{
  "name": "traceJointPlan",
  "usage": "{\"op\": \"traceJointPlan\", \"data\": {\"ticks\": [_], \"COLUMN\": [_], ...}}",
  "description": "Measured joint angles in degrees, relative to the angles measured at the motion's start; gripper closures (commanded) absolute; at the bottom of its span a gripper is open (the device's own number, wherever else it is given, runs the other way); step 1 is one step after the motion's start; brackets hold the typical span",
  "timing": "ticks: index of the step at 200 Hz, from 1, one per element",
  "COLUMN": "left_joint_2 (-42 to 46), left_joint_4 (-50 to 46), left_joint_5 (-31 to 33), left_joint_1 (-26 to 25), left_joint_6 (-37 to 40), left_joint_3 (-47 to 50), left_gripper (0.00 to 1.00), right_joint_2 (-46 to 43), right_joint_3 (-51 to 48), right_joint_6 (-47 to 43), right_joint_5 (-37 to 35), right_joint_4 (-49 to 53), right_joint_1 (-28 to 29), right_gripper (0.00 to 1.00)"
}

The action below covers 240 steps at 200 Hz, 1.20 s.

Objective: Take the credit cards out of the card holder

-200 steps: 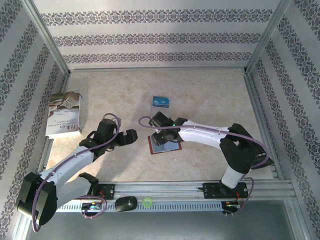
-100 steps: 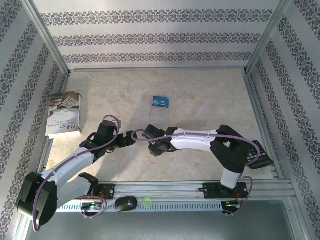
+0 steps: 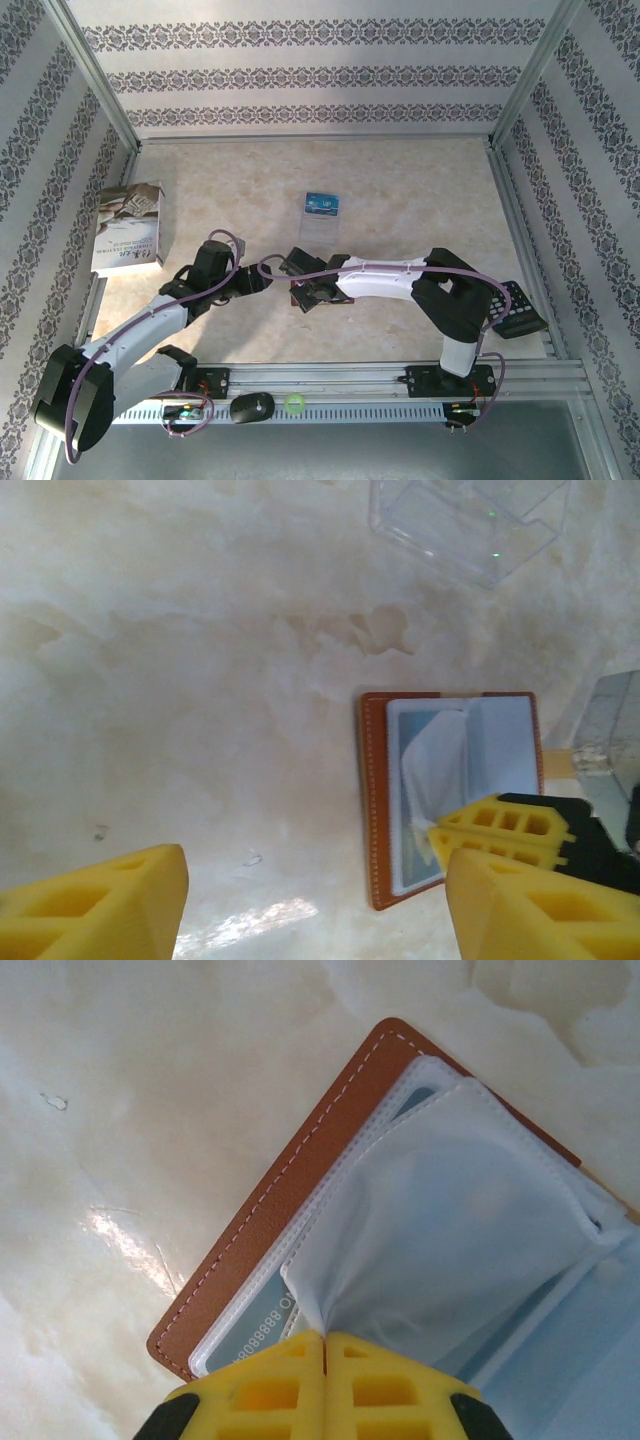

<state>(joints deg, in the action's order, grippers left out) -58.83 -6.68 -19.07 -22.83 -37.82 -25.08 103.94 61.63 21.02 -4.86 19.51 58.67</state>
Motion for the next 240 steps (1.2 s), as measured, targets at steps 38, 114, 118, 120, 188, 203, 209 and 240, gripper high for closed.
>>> {"op": "traceJointPlan", "data": {"ticks": [38, 114, 118, 120, 188, 203, 209, 240], "left_joint_2": [-4.5, -16.2, -16.7, -16.9, -23.9, -24.9, -25.1, -25.8], "left_joint_4": [4.2, 12.1, 12.4, 12.6, 14.5, 14.4, 14.2, 13.1], "left_joint_5": [-0.3, -0.7, -0.6, -0.7, 0.0, 0.3, 0.5, 0.6], "left_joint_1": [-4.7, -10.7, -10.9, -10.9, -13.6, -13.6, -13.6, -13.6], "left_joint_6": [-0.9, -3.0, -3.1, -3.1, -3.7, -3.9, -3.9, -4.1], "left_joint_3": [-0.1, -2.3, -2.4, -2.5, -5.9, -6.3, -6.3, -6.4], "left_gripper": [0.72, 0.93, 0.93, 0.93, 1.0, 1.0, 1.0, 1.0], "right_joint_2": [-2.6, -9.3, -9.6, -9.7, -11.1, -11.1, -11.1, -11.1], "right_joint_3": [-5.0, -15.0, -15.2, -15.3, -15.8, -15.8, -15.8, -15.8], "right_joint_6": [3.1, 8.7, 8.9, 9.1, 11.3, 11.8, 12.0, 13.3], "right_joint_5": [2.1, 4.9, 4.8, 4.9, 4.7, 4.4, 4.3, 3.5], "right_joint_4": [-7.0, -19.8, -20.1, -20.3, -21.3, -21.0, -20.8, -19.1], "right_joint_1": [0.0, -0.4, -0.4, -0.4, -0.8, -0.8, -0.8, -0.8], "right_gripper": [1.0, 1.0, 1.0, 1.0, 1.0, 1.0, 1.0, 1.0]}}
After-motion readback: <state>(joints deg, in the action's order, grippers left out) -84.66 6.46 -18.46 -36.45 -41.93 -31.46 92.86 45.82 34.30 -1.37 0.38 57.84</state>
